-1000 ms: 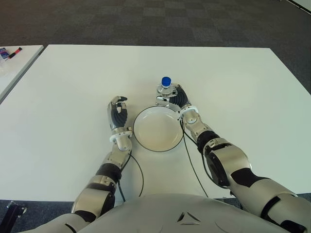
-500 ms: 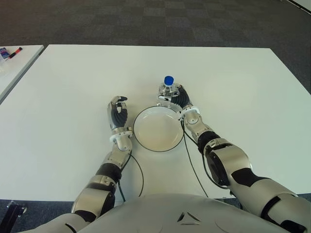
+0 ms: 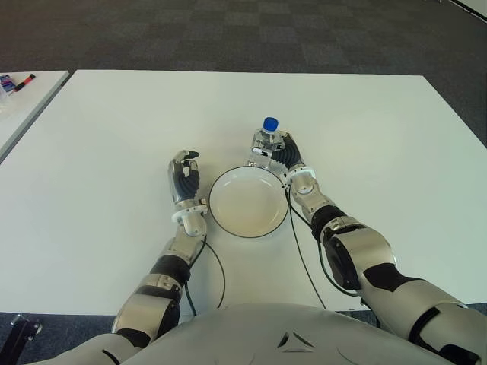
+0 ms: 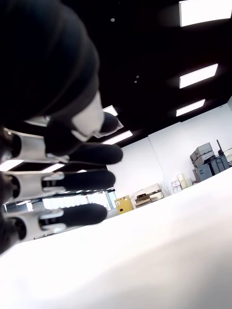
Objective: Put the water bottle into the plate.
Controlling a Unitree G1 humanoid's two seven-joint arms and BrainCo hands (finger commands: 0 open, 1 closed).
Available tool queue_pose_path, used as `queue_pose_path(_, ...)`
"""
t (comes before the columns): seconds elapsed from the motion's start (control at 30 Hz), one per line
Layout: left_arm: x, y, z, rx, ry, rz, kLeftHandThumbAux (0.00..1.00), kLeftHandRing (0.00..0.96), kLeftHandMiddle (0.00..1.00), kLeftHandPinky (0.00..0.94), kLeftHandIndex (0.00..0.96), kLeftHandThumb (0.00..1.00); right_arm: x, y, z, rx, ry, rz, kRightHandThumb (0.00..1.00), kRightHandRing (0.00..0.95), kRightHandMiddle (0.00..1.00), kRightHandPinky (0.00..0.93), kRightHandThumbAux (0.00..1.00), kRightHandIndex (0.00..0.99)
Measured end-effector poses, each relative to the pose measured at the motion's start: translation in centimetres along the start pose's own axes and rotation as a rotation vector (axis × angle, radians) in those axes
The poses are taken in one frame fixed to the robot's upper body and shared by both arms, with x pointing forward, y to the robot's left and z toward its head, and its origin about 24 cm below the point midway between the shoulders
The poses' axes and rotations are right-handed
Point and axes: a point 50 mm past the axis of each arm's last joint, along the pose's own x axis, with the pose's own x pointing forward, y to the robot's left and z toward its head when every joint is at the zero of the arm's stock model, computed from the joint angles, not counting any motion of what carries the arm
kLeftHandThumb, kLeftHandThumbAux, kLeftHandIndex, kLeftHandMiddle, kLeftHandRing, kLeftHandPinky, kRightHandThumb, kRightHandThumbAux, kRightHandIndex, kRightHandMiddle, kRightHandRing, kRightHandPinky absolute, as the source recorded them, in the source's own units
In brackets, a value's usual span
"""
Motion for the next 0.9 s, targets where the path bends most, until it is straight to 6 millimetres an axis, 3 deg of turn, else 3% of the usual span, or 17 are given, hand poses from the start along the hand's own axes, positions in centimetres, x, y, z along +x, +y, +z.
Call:
queue_pose_path(0.53,0.01,-0.03,-0.03,0.002,0.004,-0.008,0.674,0.349,0.409,0.387,0.473,0.841,0.0,-0.22,-0.14,0.032,0.012,-0.012,0.834,0.427,0.512,0.41,0.688,0.362)
queue_pose_path(0.9,0.01,-0.01,-0.03,-0.001,0.005,-0.006,0.674,0.359,0.414,0.399,0.472,0.842,-0.05,-0.22,-0.23,-0.012,0.018,-0.054,0.838,0.557,0.508,0.435,0.683,0.38)
